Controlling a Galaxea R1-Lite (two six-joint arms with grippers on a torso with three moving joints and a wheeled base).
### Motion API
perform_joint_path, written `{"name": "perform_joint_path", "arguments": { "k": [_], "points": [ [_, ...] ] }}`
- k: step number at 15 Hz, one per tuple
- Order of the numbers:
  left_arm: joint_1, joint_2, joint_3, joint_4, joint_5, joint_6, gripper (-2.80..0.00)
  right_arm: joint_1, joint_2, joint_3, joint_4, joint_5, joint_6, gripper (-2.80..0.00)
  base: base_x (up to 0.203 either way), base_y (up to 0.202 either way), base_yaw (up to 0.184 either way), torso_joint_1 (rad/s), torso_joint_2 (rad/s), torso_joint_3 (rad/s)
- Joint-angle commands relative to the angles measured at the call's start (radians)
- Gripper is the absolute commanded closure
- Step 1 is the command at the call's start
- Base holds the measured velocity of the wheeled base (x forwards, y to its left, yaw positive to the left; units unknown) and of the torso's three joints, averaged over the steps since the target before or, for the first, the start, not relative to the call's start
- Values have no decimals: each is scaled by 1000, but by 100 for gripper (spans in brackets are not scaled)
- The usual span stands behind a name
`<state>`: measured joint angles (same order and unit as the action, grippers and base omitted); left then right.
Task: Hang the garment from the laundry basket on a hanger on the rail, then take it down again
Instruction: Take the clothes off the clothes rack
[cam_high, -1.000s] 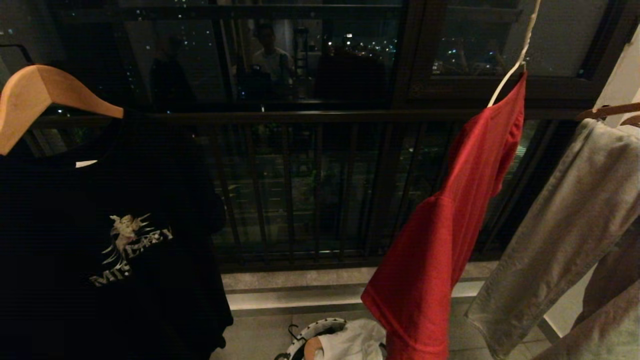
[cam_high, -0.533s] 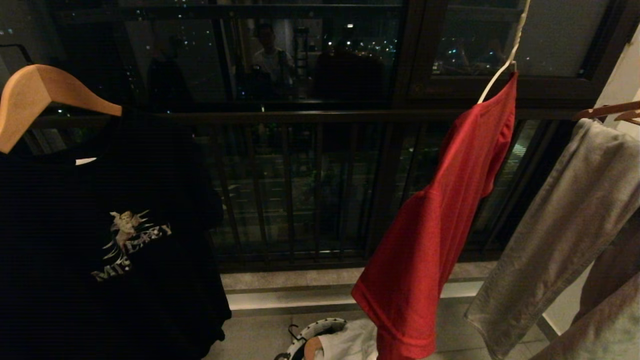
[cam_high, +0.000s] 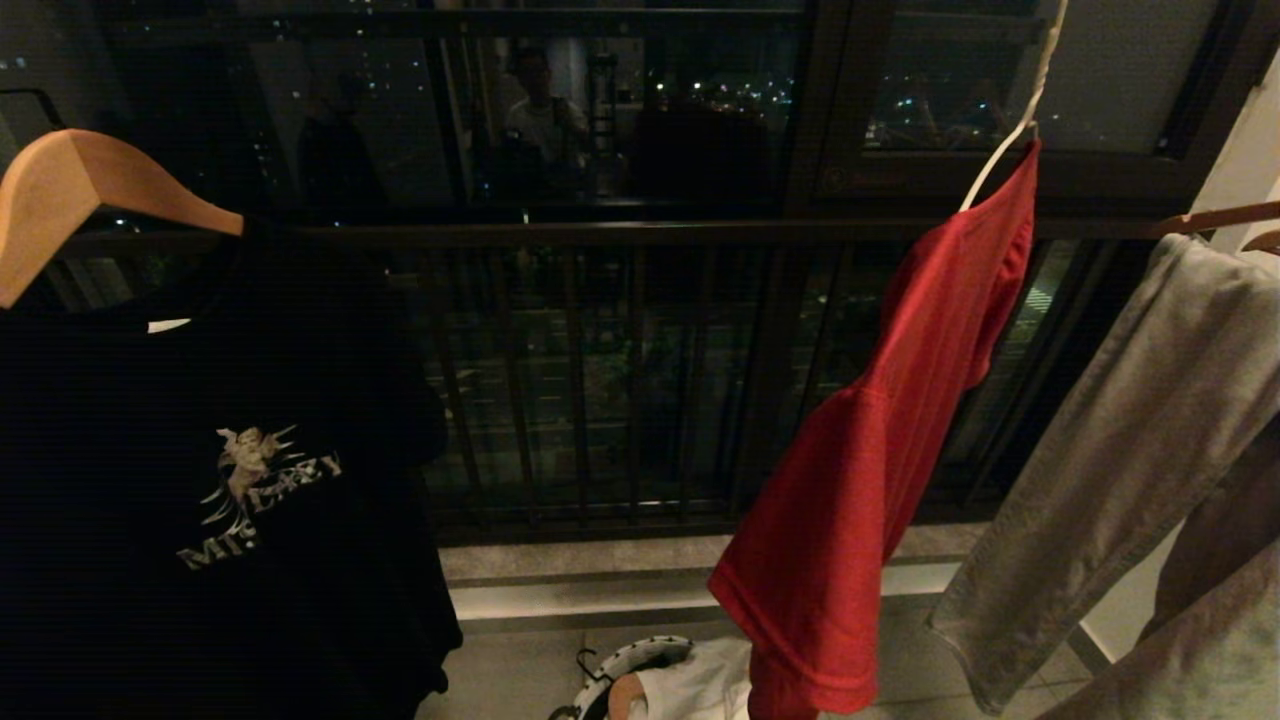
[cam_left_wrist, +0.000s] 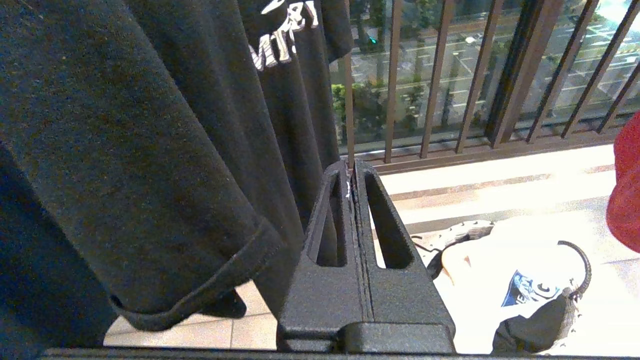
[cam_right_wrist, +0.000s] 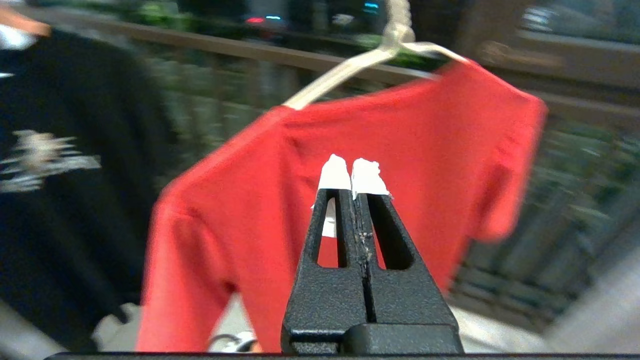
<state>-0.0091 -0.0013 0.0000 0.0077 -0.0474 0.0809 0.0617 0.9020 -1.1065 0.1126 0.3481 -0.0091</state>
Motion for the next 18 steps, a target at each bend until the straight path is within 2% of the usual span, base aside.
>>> {"name": "perform_joint_path", "arguments": {
  "k": [1, 5, 7, 10, 13, 14, 18],
  "points": [
    [0, 1, 2, 0, 0, 0, 0, 45, 45, -31, 1, 5, 1, 0, 0, 0, 0, 0, 0, 0],
    [0, 1, 2, 0, 0, 0, 0, 75, 160, -113, 2, -4, 16, 0, 0, 0, 0, 0, 0, 0],
    [0, 1, 2, 0, 0, 0, 0, 97, 209, -149, 2, -54, 36, 0, 0, 0, 0, 0, 0, 0],
    [0, 1, 2, 0, 0, 0, 0, 225, 257, -174, 3, -236, 73, 0, 0, 0, 0, 0, 0, 0],
    [0, 1, 2, 0, 0, 0, 0, 363, 336, -257, 4, -525, 97, 0, 0, 0, 0, 0, 0, 0],
    [0, 1, 2, 0, 0, 0, 0, 403, 349, -282, 6, -594, 99, 0, 0, 0, 0, 0, 0, 0],
    [0, 1, 2, 0, 0, 0, 0, 472, 385, -433, 242, -763, 126, 0, 0, 0, 0, 0, 0, 0]
  ]
}}
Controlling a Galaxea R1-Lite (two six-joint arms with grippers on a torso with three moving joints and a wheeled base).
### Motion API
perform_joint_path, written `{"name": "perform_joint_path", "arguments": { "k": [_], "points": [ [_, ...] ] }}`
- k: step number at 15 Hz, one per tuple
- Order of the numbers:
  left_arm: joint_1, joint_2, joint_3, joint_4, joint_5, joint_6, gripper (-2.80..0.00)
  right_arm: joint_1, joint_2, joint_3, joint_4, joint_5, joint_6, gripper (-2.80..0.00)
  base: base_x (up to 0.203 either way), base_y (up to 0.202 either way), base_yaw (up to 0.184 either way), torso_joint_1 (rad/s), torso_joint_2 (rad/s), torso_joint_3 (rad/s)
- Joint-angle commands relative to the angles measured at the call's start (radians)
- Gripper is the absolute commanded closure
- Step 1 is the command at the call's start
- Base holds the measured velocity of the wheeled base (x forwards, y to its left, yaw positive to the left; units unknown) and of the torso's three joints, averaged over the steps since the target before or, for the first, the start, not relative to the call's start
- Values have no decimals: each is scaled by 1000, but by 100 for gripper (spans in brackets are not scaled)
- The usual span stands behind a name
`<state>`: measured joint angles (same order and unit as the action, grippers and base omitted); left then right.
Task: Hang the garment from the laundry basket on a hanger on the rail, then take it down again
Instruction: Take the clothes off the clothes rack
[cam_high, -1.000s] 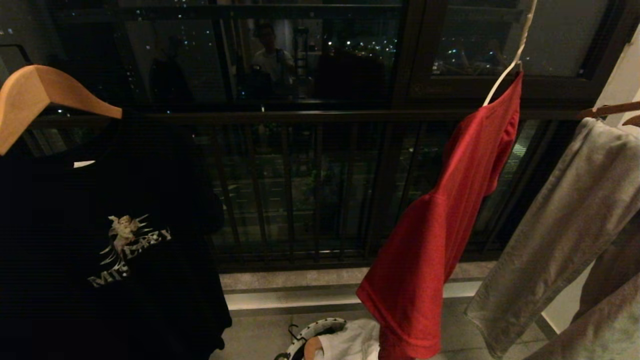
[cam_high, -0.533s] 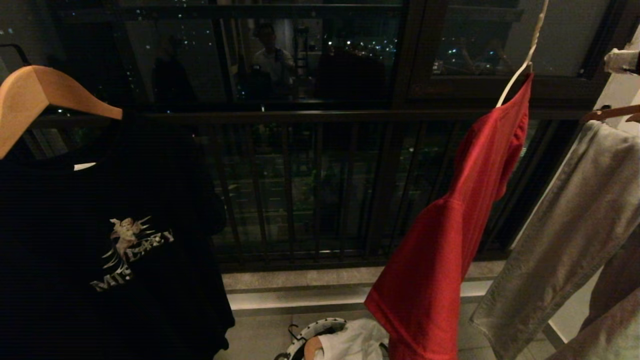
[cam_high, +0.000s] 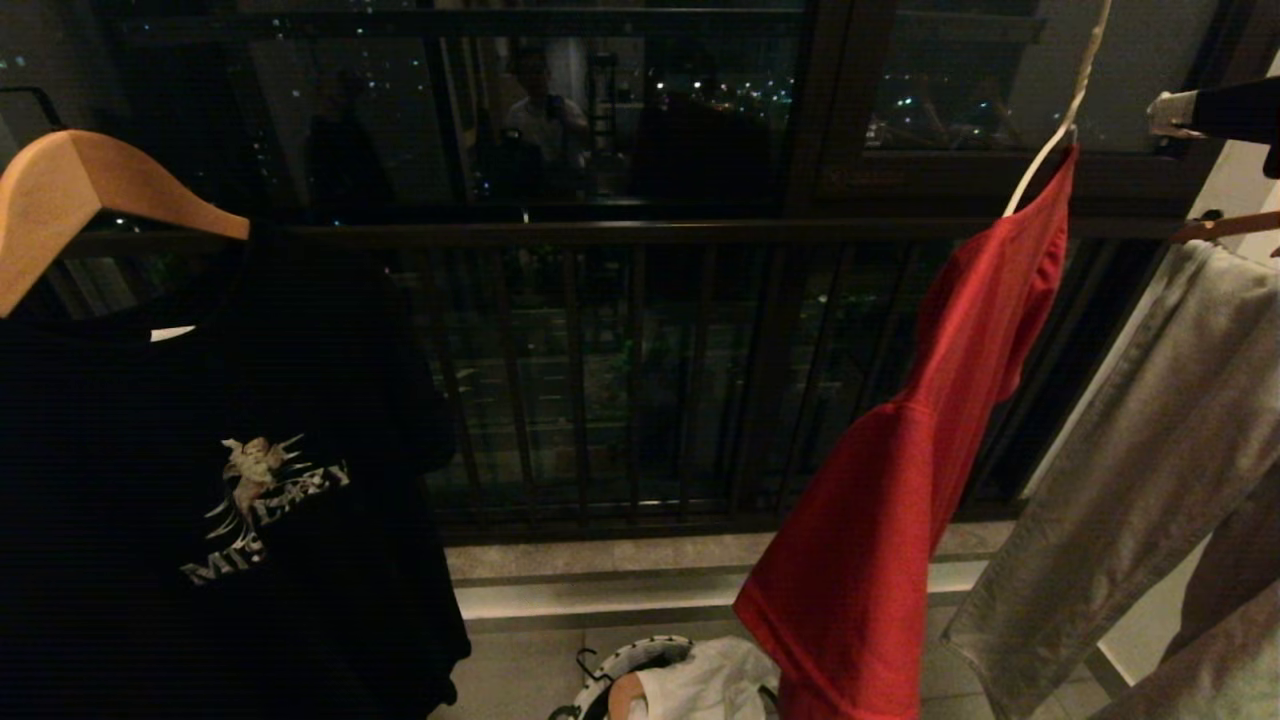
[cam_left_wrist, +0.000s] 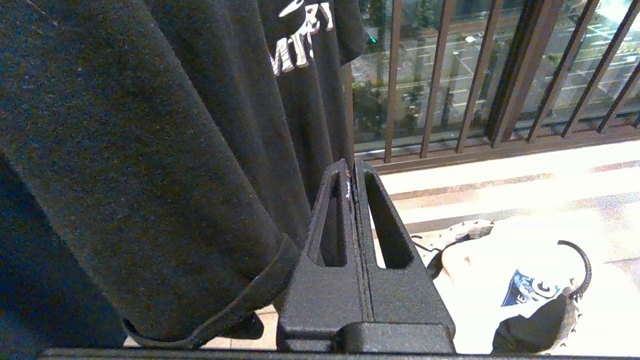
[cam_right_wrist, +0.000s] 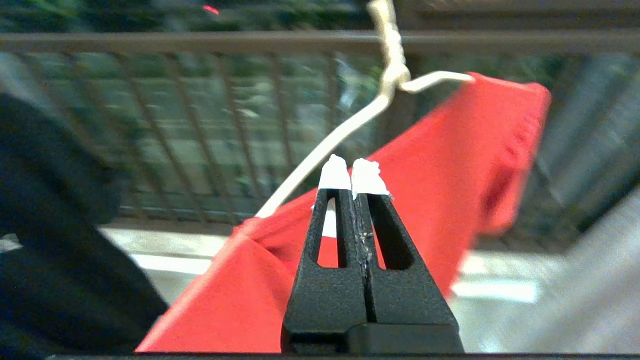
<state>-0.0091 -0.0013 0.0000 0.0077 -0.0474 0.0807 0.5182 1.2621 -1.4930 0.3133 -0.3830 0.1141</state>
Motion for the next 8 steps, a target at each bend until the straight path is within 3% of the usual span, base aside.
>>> {"name": "perform_joint_path", "arguments": {
  "k": [1, 2, 4, 8],
  "points": [
    [0, 1, 2, 0, 0, 1, 0, 19, 45, -94, 106, -70, 8, 0, 0, 0, 0, 0, 0, 0],
    [0, 1, 3, 0, 0, 1, 0, 23, 64, -145, 186, -106, 12, -280, 0, 0, 0, 0, 0, 0],
    [0, 1, 2, 0, 0, 1, 0, 48, 111, -228, 289, -177, 20, -280, 0, 0, 0, 0, 0, 0],
    [0, 1, 2, 0, 0, 1, 0, 139, 176, -271, 312, -288, 22, -280, 0, 0, 0, 0, 0, 0]
  ]
}}
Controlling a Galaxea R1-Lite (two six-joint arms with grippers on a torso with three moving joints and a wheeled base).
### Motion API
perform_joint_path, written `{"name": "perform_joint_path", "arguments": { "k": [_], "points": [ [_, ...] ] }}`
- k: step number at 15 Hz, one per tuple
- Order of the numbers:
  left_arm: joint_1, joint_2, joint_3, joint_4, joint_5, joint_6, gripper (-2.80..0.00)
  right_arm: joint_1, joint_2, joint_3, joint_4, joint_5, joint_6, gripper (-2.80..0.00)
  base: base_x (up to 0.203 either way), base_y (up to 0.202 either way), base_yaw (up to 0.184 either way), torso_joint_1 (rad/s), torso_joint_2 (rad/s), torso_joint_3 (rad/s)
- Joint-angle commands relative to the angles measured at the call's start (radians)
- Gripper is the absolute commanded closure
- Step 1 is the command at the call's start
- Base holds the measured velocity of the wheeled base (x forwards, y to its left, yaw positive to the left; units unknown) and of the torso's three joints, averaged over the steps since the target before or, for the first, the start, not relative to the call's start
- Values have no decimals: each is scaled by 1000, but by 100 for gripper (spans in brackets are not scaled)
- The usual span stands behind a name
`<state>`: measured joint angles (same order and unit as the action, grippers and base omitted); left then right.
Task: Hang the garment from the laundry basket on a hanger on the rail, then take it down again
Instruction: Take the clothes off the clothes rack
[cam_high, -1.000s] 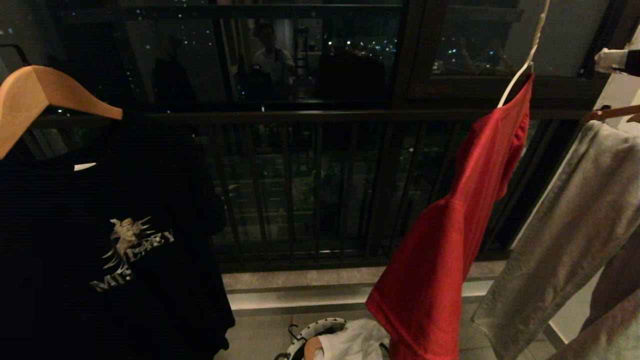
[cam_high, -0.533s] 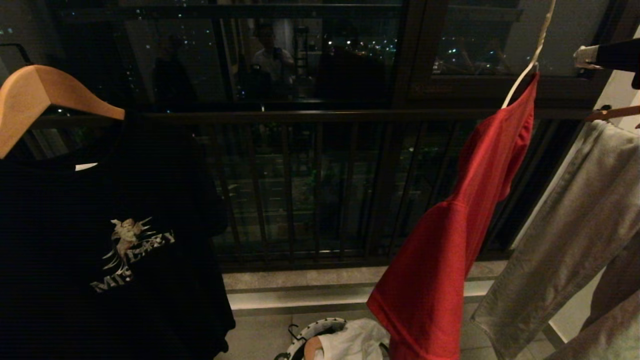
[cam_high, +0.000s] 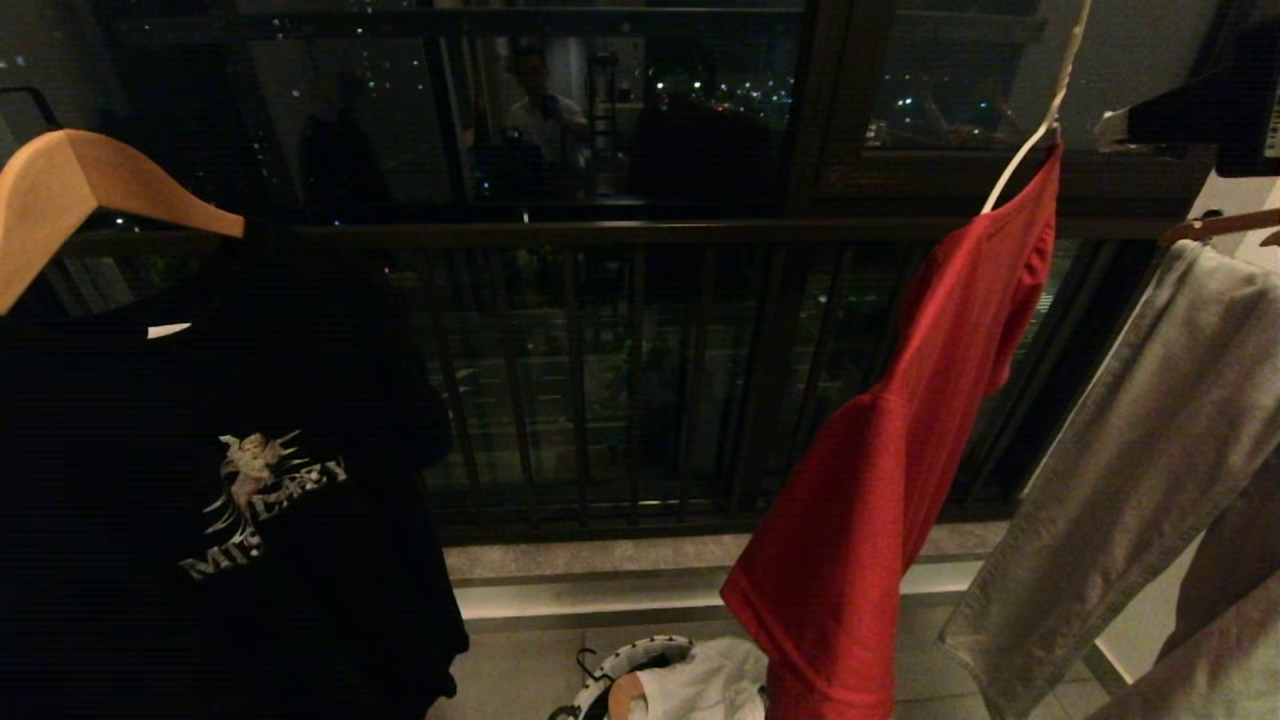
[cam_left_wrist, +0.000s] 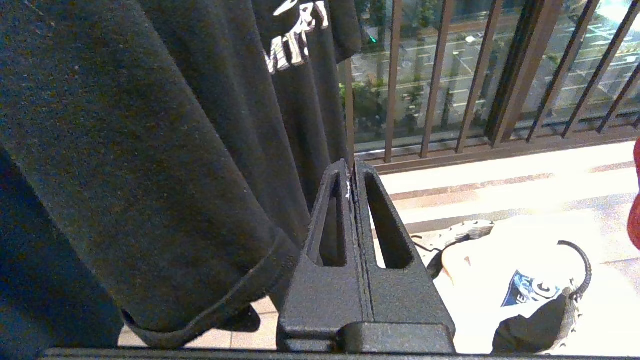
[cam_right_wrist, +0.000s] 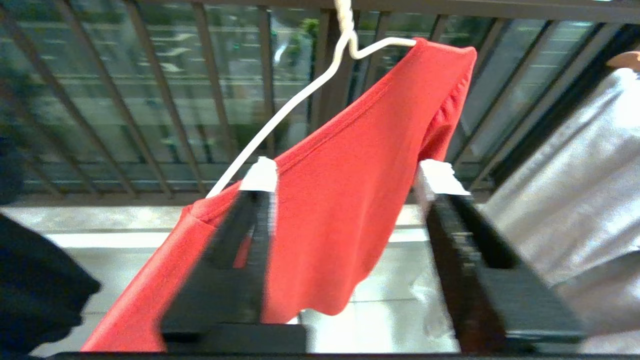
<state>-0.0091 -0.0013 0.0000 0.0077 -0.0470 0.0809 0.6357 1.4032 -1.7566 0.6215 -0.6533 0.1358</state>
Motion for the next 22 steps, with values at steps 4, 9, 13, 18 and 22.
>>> {"name": "perform_joint_path", "arguments": {
  "k": [4, 9, 13, 18, 22],
  "points": [
    [0, 1, 2, 0, -1, 0, 0, 56, 127, -85, 3, -110, -1, -280, 0, 0, 0, 0, 0, 0],
    [0, 1, 2, 0, -1, 0, 0, 58, 198, -136, 3, -184, -2, -280, 0, 0, 0, 0, 0, 0],
    [0, 1, 2, 0, -1, 0, 0, 48, 194, -136, 7, -195, -11, -280, 0, 0, 0, 0, 0, 0],
    [0, 1, 2, 0, -1, 0, 0, -1, 172, -129, 36, -195, -13, -280, 0, 0, 0, 0, 0, 0],
    [0, 1, 3, 0, -1, 0, 0, -54, 149, -118, 37, -192, -34, -280, 0, 0, 0, 0, 0, 0]
  ]
}}
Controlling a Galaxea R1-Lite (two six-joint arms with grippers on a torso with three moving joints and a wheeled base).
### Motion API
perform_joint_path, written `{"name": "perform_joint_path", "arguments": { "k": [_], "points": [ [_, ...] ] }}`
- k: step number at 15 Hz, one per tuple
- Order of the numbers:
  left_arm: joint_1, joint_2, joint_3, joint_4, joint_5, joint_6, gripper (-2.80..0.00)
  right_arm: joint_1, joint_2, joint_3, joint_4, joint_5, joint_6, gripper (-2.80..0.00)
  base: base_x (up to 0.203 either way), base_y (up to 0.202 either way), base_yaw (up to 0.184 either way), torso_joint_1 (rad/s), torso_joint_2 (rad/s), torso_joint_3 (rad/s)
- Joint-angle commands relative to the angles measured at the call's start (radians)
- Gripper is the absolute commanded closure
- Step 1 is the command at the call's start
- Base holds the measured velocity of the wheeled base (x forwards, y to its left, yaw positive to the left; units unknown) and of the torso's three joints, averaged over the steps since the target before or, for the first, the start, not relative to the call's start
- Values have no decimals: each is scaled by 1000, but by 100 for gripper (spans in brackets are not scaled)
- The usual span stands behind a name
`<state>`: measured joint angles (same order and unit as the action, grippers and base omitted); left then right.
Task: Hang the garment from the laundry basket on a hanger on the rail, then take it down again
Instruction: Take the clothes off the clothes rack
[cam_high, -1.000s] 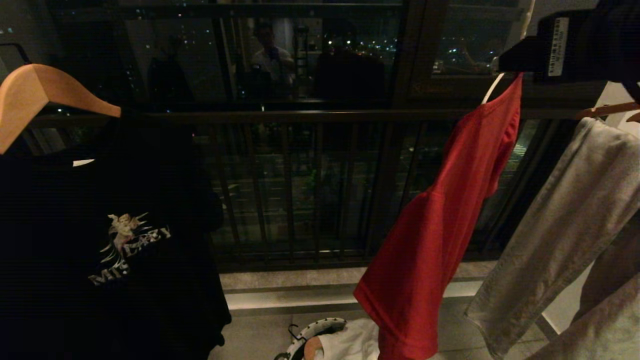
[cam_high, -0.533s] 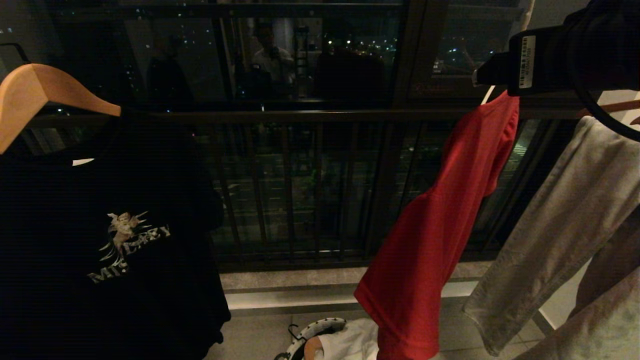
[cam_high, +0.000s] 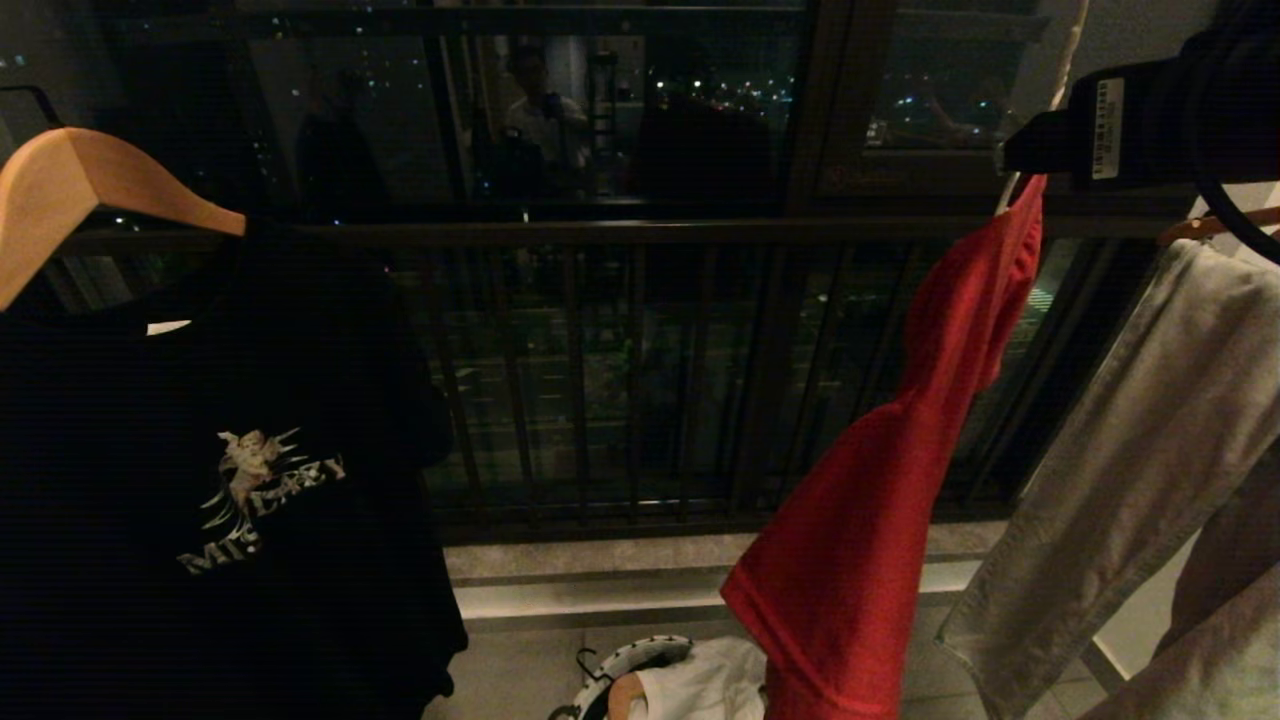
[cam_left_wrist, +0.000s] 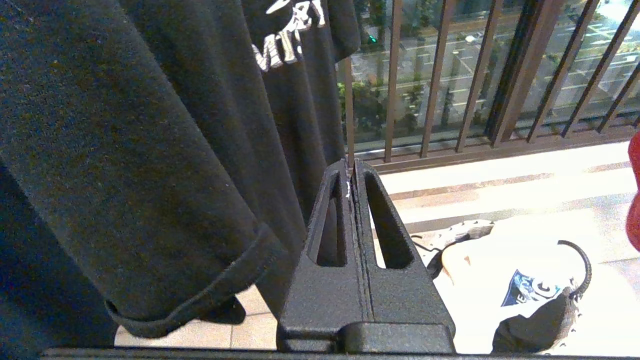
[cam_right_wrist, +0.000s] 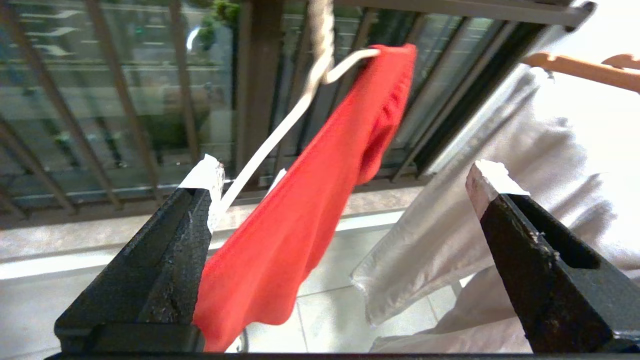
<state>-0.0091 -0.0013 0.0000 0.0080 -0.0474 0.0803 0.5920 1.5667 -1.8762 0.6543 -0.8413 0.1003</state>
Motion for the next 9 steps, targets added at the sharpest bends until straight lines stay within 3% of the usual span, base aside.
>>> {"name": "perform_joint_path", "arguments": {
  "k": [1, 5, 9],
  "points": [
    [-1, 1, 2, 0, 0, 1, 0, -23, -20, 2, 3, -2, -7, -280, 0, 0, 0, 0, 0, 0],
    [0, 1, 2, 0, 0, 1, 0, -57, -29, 3, 2, 8, -24, -280, 0, 0, 0, 0, 0, 0],
    [0, 1, 2, 0, 0, 1, 0, -70, -13, 2, -6, 93, -25, -280, 0, 0, 0, 0, 0, 0]
  ]
}}
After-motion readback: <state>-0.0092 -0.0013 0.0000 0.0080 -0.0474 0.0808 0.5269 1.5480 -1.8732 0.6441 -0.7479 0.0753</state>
